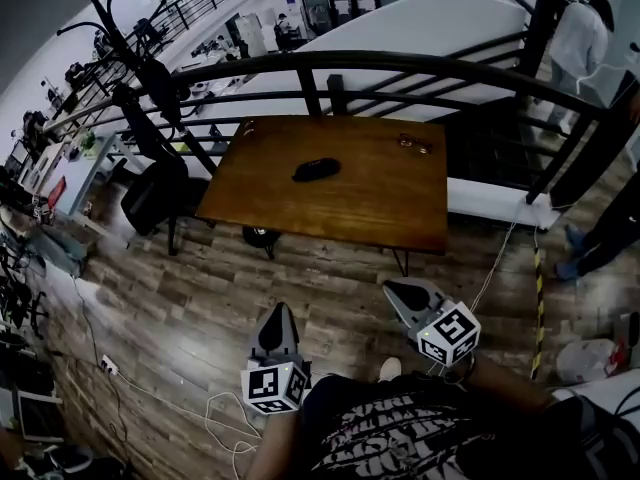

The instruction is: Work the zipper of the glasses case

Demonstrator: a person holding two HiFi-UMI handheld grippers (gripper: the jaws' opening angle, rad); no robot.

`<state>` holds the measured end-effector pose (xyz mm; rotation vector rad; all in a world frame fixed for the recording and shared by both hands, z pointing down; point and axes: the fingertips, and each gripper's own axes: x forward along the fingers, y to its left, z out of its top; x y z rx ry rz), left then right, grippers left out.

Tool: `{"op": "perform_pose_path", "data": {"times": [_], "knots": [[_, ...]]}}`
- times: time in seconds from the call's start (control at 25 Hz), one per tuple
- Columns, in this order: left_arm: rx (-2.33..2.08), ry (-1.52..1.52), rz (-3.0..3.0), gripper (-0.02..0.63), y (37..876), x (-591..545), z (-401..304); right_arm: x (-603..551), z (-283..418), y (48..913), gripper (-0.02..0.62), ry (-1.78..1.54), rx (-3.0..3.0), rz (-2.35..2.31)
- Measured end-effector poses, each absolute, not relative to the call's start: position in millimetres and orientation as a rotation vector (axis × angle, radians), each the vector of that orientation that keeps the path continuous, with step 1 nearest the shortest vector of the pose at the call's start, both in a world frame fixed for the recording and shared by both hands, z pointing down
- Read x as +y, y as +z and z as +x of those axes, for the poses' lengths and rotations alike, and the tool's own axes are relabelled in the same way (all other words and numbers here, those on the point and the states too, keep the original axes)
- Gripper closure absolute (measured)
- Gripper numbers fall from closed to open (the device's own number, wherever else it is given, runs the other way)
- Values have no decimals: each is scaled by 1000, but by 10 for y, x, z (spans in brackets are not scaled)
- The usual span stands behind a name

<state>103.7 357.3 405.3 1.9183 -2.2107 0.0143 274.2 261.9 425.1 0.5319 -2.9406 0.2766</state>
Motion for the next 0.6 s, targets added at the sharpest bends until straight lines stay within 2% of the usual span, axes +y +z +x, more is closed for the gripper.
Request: {"op": "perform_pose_path", "data": {"times": [0.6], "knots": [[-2094, 24, 2017, 600, 4163, 2979, 466, 2314, 2161, 4332, 598, 269, -2858, 625]]}}
